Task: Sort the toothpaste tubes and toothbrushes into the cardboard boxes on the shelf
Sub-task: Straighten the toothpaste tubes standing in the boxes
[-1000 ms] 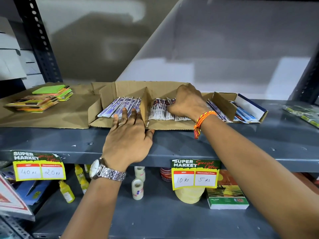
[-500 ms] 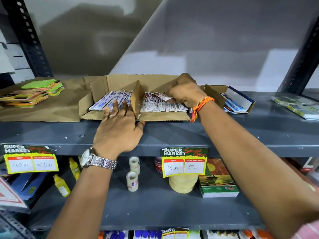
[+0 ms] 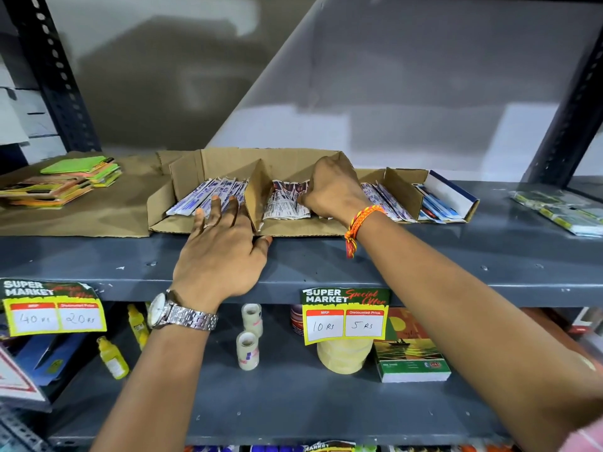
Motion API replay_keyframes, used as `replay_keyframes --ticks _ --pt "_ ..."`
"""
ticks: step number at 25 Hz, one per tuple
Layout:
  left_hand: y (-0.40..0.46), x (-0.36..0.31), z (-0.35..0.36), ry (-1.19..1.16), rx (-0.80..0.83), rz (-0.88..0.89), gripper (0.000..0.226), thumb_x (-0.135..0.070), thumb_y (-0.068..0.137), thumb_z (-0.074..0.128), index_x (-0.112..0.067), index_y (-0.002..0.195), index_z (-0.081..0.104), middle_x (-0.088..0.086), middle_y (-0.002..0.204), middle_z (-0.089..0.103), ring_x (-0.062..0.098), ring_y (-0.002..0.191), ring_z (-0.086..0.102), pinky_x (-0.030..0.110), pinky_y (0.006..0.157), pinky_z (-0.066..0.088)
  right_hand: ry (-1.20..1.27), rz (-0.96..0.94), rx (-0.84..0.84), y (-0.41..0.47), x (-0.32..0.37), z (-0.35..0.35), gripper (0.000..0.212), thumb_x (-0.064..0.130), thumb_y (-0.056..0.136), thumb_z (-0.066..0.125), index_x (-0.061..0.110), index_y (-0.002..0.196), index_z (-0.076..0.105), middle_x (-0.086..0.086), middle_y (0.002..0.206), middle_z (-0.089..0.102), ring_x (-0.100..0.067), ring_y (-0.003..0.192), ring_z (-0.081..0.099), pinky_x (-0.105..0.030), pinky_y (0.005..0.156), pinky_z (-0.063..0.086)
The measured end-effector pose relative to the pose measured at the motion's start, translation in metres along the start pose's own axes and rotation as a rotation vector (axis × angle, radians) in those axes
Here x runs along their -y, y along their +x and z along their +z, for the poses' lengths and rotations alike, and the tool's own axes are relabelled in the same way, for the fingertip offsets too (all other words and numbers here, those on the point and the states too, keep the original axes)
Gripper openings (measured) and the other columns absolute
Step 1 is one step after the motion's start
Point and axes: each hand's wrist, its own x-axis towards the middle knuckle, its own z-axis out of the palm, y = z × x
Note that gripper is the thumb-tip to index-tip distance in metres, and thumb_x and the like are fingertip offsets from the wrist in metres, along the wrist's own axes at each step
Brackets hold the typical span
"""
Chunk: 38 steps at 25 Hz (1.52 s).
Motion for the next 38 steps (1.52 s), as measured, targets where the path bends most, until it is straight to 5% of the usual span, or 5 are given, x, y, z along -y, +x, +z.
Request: replay_keyframes --ticks 14,23,30,33,38 --pt "-0.025 -0.020 -0.017 -0.277 -0.578 0.187 0.067 -0.027 0.089 0.049 -0.010 0.151 0.029 0.009 0.157 0.032 0.021 0.148 0.022 0.033 0.122 0.010 0.128 -0.104 -0.058 -0.039 -0.036 -0.043 0.028 -0.003 0.087 0.057 0.011 0.094 0.081 -0.007 0.100 0.079 -0.019 0.099 0.070 -0.022 0.091 0.051" --pt "0.031 -0.069 -0.010 -0.037 0.198 0.115 0.062 -0.033 0.095 0.037 0.003 0.145 0.028 0.024 0.149 0.034 0.037 0.136 0.035 0.041 0.110 0.032 -0.227 -0.209 0.126 -0.084 -0.026 -0.035 0.011 0.008 0.087 0.053 0.007 0.092 0.063 -0.015 0.096 0.066 -0.035 0.108 0.056 -0.050 0.092 0.044" --pt "0.040 -0.063 -0.009 -0.008 0.231 0.127 0.035 -0.039 0.099 0.033 -0.009 0.098 0.050 0.008 0.101 0.052 0.024 0.091 0.048 0.032 0.077 0.033 -0.046 -0.239 0.031 -0.103 -0.053 -0.057 0.046 -0.004 0.085 0.050 0.010 0.127 0.064 -0.010 0.126 0.068 -0.032 0.119 0.059 -0.040 0.105 0.042" --pt "0.042 -0.061 -0.010 0.029 0.256 0.106 0.041 -0.043 0.099 0.032 -0.008 0.110 0.050 0.011 0.114 0.053 0.030 0.112 0.051 0.037 0.087 0.039 0.044 -0.204 -0.133 -0.130 -0.094 -0.083 0.051 -0.010 0.085 0.052 0.013 0.128 0.069 -0.005 0.130 0.070 -0.027 0.123 0.062 -0.015 0.102 0.033" --pt "0.041 -0.067 -0.008 0.038 0.176 0.114 0.060 -0.044 0.098 0.027 -0.006 0.144 0.033 0.016 0.151 0.036 0.032 0.140 0.032 0.041 0.114 0.027 -0.013 -0.038 -0.298 -0.148 -0.159 -0.099 0.031 0.000 0.090 0.060 0.008 0.116 0.074 -0.013 0.109 0.076 -0.037 0.097 0.069 -0.032 0.078 0.050"
